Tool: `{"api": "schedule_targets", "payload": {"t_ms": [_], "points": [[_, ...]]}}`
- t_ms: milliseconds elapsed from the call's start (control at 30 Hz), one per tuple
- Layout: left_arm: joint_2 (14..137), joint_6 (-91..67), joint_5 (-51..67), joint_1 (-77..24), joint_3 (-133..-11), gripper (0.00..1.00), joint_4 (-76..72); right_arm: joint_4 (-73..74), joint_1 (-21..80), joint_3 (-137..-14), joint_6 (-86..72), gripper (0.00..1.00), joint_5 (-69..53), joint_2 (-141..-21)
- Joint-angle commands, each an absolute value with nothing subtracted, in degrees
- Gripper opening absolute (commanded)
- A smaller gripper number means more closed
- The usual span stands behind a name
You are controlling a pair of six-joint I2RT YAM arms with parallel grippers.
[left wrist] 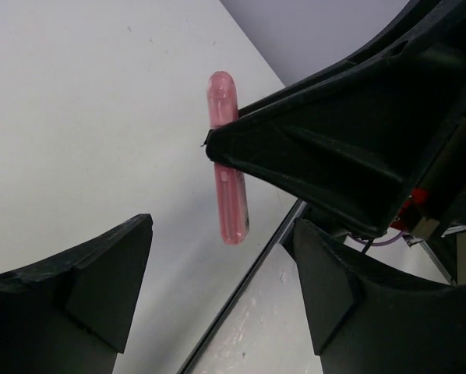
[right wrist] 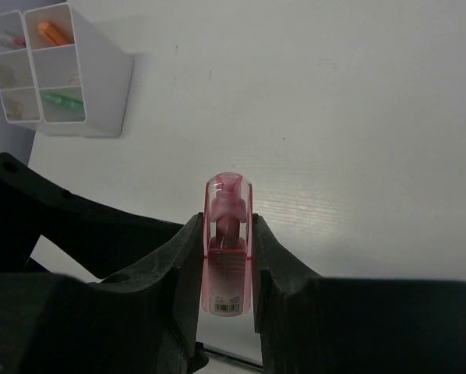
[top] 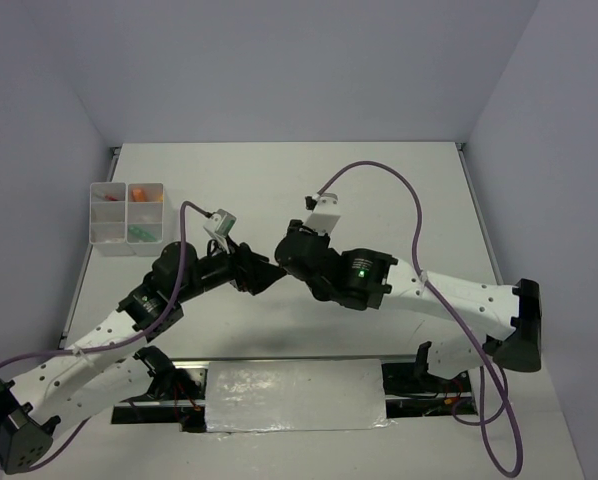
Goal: Sort the stationery into containers
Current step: Pick up the stationery from the center of the board.
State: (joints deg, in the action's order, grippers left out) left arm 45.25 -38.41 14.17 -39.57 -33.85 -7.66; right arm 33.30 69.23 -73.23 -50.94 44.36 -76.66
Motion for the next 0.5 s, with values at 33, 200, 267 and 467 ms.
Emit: {"api": "schedule_targets", "payload": {"t_ms": [33, 200, 267, 467], "points": [[44.39, -39.20, 16.08, -39.81, -34.19, 0.84, -12.30, 35.77, 70.92, -78.22, -51.15, 0.00, 49.48, -79.10], [44.12, -38.94, 16.08, -39.81, -34.01, 0.73, -12.57, 35.16, 72.42, -79.89, -50.27, 0.00, 49.75, -80.16], [44.12, -38.76, 16.35, -39.81, -34.01, 0.71, -12.74, 35.16, 72.68, -80.33, -50.19, 0.00, 49.40, -80.42], [42.72, -35.17, 16.09, -39.81, -35.59, 0.94, -7.57, 32.18, 72.60, -77.70, -46.50, 0.00, 49.48, -77.53]]}}
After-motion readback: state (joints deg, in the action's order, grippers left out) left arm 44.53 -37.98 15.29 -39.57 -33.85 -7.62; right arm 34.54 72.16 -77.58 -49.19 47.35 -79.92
